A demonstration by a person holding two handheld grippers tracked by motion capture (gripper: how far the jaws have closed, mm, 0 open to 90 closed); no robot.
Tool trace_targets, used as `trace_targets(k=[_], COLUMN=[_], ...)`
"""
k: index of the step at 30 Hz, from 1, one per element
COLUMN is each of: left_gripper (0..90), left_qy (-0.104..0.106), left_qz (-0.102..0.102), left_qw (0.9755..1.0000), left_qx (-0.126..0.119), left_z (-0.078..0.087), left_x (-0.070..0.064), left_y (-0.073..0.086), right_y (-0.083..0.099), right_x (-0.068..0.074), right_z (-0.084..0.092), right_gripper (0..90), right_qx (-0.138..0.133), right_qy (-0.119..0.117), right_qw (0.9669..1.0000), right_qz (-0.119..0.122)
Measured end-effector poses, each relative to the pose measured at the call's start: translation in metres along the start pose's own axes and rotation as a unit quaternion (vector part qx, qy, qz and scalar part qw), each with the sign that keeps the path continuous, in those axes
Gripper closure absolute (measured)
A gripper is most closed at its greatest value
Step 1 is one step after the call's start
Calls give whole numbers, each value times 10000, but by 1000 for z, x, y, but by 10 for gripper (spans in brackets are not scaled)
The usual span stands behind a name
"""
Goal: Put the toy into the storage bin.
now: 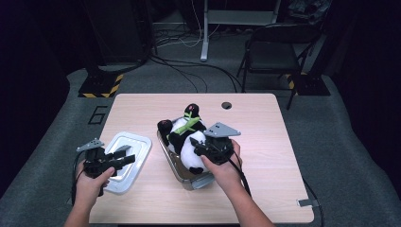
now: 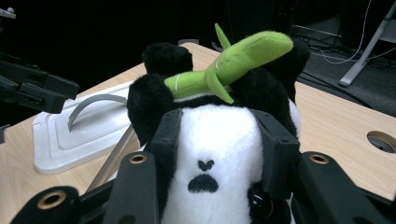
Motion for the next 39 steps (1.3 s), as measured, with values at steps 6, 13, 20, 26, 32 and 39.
trace_targets(k=[6, 13, 20, 26, 32, 39], left_gripper=[372, 372, 372, 372, 372, 372], left_qy=[-15, -6, -7, -10, -29, -21], left_qz=[0, 7, -13, -1, 61, 7], left_qw=[10000, 10000, 10000, 10000, 10000, 10000], left_qx=[-50, -16, 6, 18, 34, 30], left_z=[-1, -1, -1, -2, -2, -3], left_x=[0, 2, 1, 1, 1, 2], left_y=[0, 1, 1, 1, 2, 2], right_y=[3, 7, 16, 27, 32, 33], right_x=[2, 4, 9, 7, 6, 4], right_z=[-7, -13, -18, -25, -27, -27], right_gripper=[566, 568, 568, 567, 569, 574], right_qx=[-36, -44, 33, 316, 546, 851], right_qy=[27, 74, 115, -35, -148, -332], right_qw=[9999, 9999, 9999, 9995, 9983, 9956], right_qz=[-127, -106, 40, -90, -152, -199])
Point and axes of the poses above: each handheld gripper's, and its own axes: z roughly backward along the jaws, y roughly out of its underside, x roughly to its left, the point moved 2 cm from there along -z, roughly forward along the jaws, and after that the axes turned 5 degrees about -x, right-handed, at the moved point
